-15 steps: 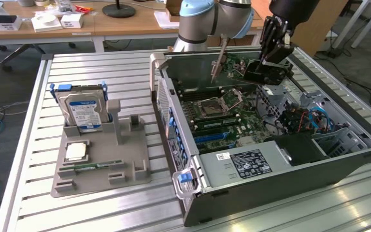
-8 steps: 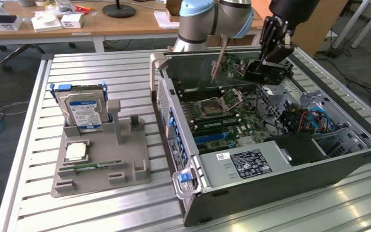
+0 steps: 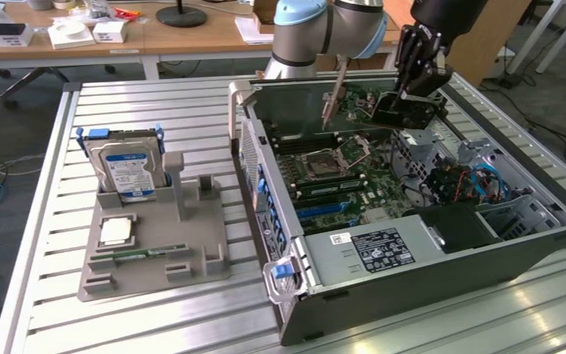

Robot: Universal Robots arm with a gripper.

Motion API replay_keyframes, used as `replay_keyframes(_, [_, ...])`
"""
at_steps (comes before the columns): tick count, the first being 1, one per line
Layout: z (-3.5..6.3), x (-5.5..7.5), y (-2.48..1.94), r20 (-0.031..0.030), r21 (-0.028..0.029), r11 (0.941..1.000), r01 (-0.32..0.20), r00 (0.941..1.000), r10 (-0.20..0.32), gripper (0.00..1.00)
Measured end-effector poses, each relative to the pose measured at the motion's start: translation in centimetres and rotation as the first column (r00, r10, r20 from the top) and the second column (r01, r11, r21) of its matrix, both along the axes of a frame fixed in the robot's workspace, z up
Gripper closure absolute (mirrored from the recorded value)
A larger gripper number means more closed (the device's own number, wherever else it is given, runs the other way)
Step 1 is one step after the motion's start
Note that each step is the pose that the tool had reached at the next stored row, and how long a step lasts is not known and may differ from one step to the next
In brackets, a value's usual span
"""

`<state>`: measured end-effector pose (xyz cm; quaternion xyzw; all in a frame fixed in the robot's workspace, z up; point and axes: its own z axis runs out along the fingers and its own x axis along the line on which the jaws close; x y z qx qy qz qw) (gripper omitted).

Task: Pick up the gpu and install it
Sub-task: 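Insert the gpu into the slot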

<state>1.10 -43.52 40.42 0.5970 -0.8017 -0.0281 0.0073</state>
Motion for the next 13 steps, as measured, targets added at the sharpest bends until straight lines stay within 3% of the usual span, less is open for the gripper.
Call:
replay_keyframes(7, [-0.01,0.00,0.00,0.0000,-0.0002,0.9986,-0.053,0.9986,0.053,0.74])
replay_keyframes(13, [-0.04,0.00,0.00,0.0001,-0.0002,0.9939,-0.110,0.9939,0.110,0.74])
